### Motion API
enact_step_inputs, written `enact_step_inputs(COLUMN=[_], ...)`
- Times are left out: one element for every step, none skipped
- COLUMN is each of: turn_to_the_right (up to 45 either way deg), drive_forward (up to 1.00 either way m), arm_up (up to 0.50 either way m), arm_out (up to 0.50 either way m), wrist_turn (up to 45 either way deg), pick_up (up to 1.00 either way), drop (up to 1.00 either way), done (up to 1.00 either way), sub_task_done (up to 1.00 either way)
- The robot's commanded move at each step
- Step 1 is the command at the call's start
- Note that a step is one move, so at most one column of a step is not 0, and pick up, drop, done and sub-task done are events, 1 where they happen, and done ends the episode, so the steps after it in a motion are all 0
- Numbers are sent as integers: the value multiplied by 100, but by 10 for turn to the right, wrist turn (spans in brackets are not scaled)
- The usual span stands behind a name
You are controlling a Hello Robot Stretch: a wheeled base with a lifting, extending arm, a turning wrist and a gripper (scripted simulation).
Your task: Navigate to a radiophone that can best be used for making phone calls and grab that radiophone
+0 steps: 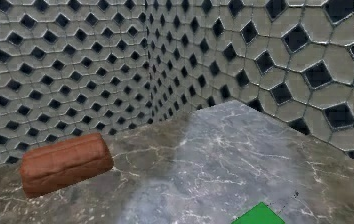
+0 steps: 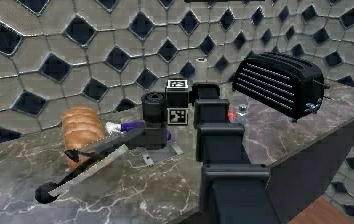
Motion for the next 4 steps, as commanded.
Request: enact_step_inputs(turn_to_the_right=[0,0,0,0], drive_forward=[0,0,0,0], arm_up=[0,0,-16,0], arm_out=[0,0,0,0], wrist_turn=[450,240,0,0], pick_up=[0,0,0,100], drop=[0,0,0,0], done=[0,0,0,0], sub_task_done=[0,0,0,0])
